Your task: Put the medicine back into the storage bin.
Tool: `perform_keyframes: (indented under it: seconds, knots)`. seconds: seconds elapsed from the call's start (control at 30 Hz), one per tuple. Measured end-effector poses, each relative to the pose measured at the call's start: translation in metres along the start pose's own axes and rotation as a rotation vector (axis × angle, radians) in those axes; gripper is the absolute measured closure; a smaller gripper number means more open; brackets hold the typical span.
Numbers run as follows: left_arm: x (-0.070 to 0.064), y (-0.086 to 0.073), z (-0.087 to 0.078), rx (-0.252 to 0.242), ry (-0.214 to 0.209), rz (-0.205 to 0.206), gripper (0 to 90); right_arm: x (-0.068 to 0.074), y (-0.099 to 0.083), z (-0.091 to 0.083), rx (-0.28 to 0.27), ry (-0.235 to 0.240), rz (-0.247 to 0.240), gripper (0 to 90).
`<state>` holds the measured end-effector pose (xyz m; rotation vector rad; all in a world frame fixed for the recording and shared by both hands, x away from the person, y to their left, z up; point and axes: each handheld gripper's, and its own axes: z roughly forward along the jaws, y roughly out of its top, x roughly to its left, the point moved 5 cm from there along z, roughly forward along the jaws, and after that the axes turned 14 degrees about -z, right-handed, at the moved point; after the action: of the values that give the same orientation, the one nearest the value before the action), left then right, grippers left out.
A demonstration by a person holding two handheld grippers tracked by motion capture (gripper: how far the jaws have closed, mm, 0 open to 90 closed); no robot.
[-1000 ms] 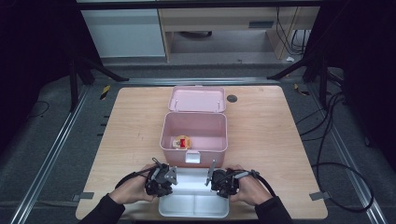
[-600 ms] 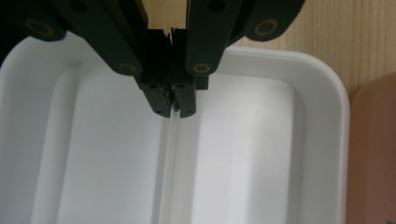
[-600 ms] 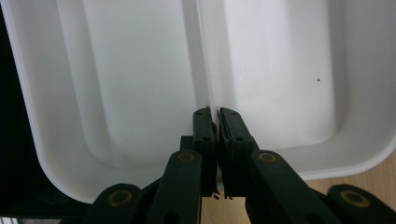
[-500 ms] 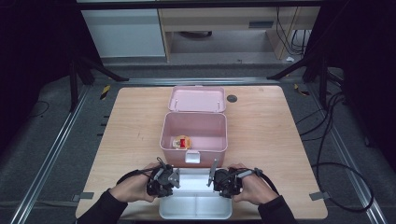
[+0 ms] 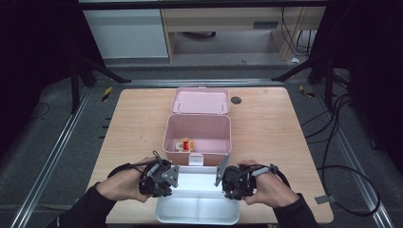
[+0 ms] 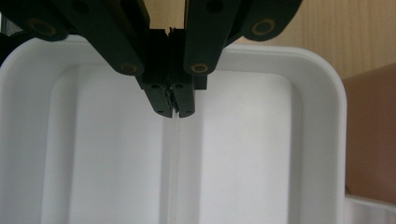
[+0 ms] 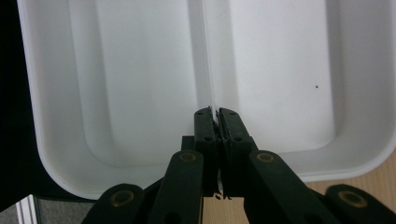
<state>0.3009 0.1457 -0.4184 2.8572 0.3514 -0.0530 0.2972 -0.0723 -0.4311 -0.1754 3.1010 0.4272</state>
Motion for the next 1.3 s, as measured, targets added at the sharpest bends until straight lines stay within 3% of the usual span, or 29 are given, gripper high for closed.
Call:
perform_keyframes:
  seconds: [0.2,0.37,0.73,1.03,1.3]
  knots:
    - [0.012,0.010,-0.023,-0.014,0.033,0.004,88.6,-0.010,0.003,-0.023,-0.013,-0.040,0.007,87.1]
    - [0.028,0.014,-0.034,-0.021,0.030,-0.008,89.1,-0.031,0.005,-0.039,-0.028,-0.064,0.004,86.5]
    - [0.078,0.022,-0.063,-0.085,0.058,-0.022,88.7,-0.081,0.014,-0.069,-0.062,-0.127,-0.011,86.3]
    - [0.125,0.032,-0.073,-0.095,0.082,-0.021,88.5,-0.128,0.011,-0.070,-0.088,-0.170,0.003,85.6]
    - [0.161,0.039,-0.056,-0.088,0.078,-0.042,87.7,-0.161,0.003,-0.053,-0.075,-0.189,0.022,85.4]
